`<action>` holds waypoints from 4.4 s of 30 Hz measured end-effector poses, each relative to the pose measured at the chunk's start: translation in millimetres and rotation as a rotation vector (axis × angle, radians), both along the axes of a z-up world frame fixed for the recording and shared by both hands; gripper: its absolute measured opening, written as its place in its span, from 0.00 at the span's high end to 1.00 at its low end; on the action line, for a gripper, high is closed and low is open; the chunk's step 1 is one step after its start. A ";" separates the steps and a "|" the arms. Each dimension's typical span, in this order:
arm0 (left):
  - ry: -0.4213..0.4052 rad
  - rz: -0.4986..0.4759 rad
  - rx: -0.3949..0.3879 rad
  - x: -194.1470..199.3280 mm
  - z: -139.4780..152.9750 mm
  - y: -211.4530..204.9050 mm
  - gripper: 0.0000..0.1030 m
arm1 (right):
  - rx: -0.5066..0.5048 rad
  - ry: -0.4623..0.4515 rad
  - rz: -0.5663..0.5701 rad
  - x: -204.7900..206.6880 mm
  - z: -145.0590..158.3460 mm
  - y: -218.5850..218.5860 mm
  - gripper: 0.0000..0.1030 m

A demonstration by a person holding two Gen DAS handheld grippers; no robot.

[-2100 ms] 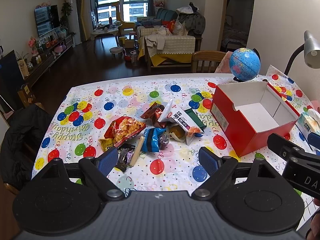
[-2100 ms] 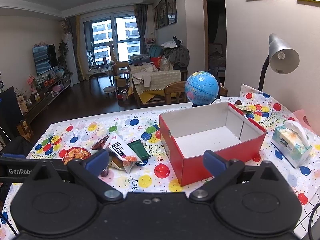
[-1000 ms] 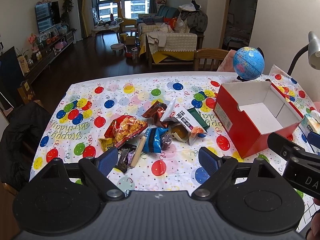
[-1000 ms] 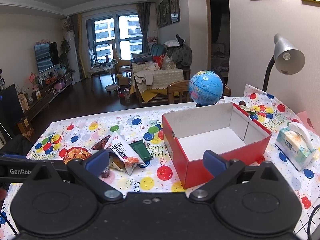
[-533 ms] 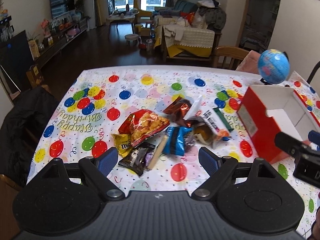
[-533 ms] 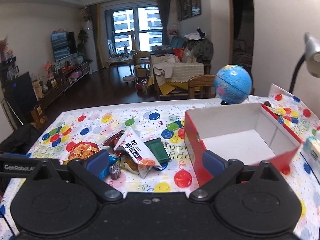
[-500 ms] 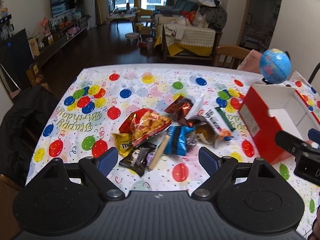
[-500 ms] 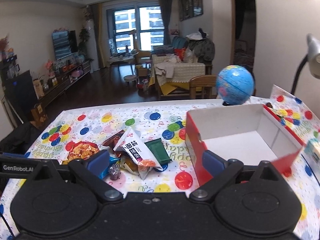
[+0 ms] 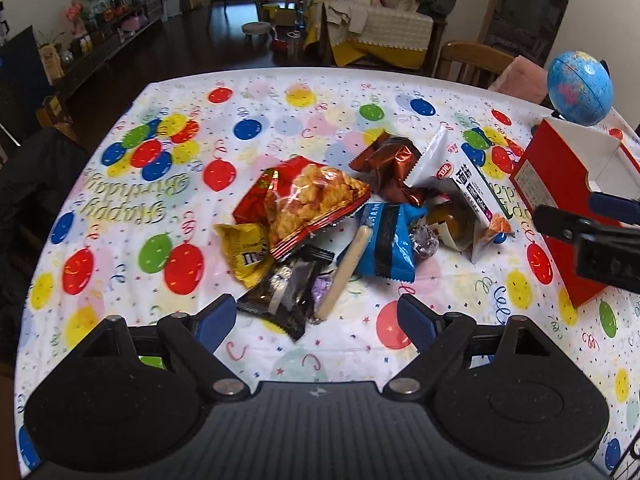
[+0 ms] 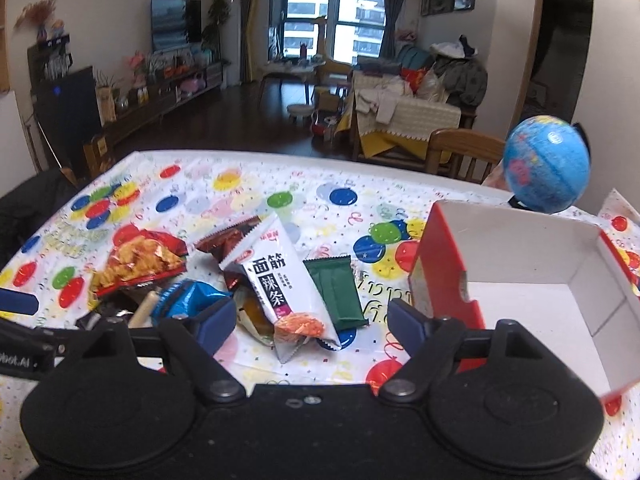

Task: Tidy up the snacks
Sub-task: 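Grasp the black chocolate packet with the left tool while the right tool grasps the white noodle-snack packet, then carry both packets into the red shoebox and open both tools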

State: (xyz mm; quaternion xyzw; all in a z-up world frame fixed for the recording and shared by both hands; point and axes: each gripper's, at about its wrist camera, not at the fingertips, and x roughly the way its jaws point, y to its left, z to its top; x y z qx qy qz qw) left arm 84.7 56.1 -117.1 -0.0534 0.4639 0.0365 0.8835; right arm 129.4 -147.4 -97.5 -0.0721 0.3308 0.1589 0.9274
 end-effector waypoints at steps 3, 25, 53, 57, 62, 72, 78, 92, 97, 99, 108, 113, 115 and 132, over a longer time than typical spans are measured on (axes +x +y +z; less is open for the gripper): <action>0.016 -0.002 0.013 8.2 -8.9 0.7 0.15 | -0.013 0.013 0.012 12.1 -6.1 2.7 0.23; 0.073 0.069 -0.057 34.9 -30.9 56.9 0.36 | -0.093 0.062 0.155 69.0 -32.0 31.7 0.28; 0.115 -0.065 -0.081 46.0 -48.8 37.4 0.58 | -0.124 0.092 0.176 71.5 -42.2 41.6 0.65; 0.118 -0.038 -0.087 40.2 -44.9 40.1 0.58 | -0.109 0.089 0.145 59.5 -31.0 35.3 0.66; 0.113 -0.006 -0.097 28.1 -34.9 43.9 0.58 | -0.073 0.081 0.120 39.3 -14.5 23.7 0.66; 0.047 0.012 -0.099 3.4 1.2 38.2 0.58 | -0.024 0.055 0.085 2.9 21.8 -0.4 0.66; -0.001 -0.011 -0.103 -7.2 29.3 21.3 0.58 | -0.009 0.039 0.062 -10.8 41.6 -17.8 0.66; -0.060 -0.105 -0.094 8.0 78.2 -60.3 0.58 | -0.002 0.009 -0.050 -10.8 73.6 -86.0 0.66; -0.062 -0.145 -0.094 25.3 85.5 -94.7 0.58 | -0.005 0.002 -0.099 -2.0 78.5 -116.6 0.66; -0.066 -0.160 -0.095 33.4 88.0 -108.9 0.58 | -0.004 0.004 -0.122 4.0 79.5 -129.8 0.66; -0.059 -0.224 -0.082 72.4 86.2 -176.8 0.58 | -0.013 0.018 -0.198 29.9 72.9 -191.8 0.66; -0.054 -0.258 -0.070 93.7 83.2 -212.5 0.58 | -0.028 0.036 -0.249 50.5 60.3 -223.0 0.66; -0.051 -0.271 -0.066 101.3 81.2 -225.7 0.58 | -0.030 0.049 -0.271 60.7 54.7 -235.5 0.66; 0.052 -0.394 0.039 152.9 35.1 -312.9 0.57 | -0.026 0.186 -0.280 100.0 7.8 -264.2 0.66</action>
